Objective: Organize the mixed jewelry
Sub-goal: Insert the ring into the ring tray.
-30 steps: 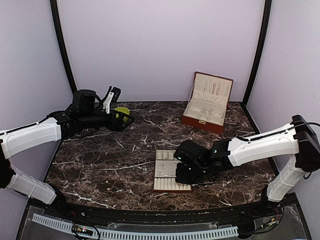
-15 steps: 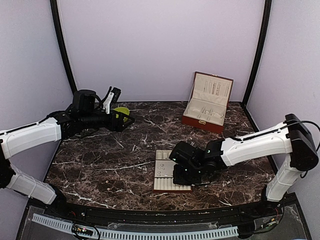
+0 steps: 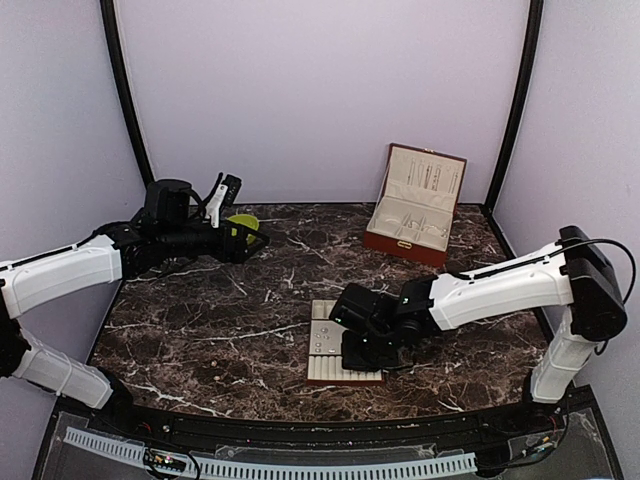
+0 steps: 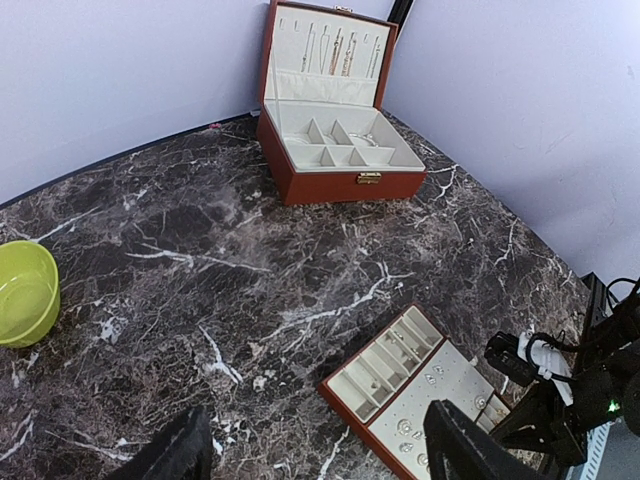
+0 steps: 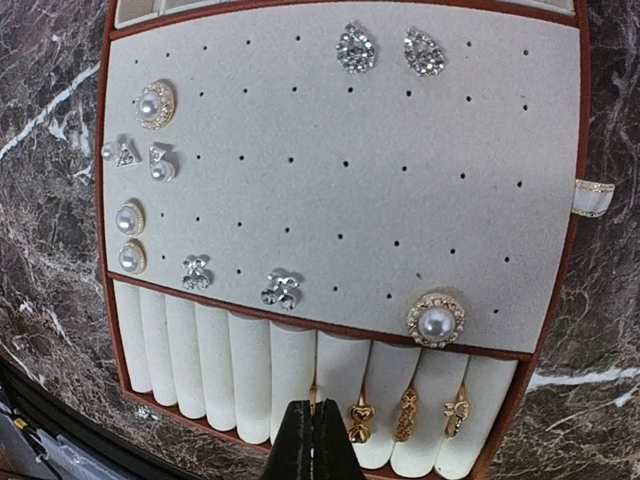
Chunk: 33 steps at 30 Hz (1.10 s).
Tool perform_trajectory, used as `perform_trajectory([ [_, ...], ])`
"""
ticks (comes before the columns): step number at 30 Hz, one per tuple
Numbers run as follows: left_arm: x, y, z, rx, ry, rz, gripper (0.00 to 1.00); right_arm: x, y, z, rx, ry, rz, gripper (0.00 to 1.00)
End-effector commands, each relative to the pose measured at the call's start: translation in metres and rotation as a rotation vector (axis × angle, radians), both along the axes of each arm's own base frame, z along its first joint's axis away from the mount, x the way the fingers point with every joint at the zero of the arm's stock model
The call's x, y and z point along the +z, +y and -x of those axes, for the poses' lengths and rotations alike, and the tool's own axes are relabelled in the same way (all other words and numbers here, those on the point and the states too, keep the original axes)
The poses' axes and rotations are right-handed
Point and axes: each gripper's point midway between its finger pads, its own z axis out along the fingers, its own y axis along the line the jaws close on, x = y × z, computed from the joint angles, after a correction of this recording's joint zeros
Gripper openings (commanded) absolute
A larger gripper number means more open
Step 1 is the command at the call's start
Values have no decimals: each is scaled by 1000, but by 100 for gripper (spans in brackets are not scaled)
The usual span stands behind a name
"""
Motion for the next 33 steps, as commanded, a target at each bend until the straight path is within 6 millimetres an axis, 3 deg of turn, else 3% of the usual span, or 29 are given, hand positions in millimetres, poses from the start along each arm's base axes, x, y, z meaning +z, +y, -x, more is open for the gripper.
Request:
perform_trajectory([
  [1,7,2,5,-8,-19,9,75,-2,4,3,24,-1,23,0],
  [10,6,2,4,-6,-21,6,75,-7,7,7,41,22,28,0],
  [16,5,2,4,-5,-20,4,75,1,5,4,27,-4,22,0],
  [20,6,2,4,-5,-21,3,75,11,2,0,10,-37,6,16],
  [26,5,2,4,-4,-21,2,75,18,2,-3,3,-66,-21,24],
  [28,5,3,4,-2,-21,1,75,19,3,-3,7,-69,-27,23],
  [33,3,2,3,-2,-17,-1,75,15,2,0,10,-54,-6,10],
])
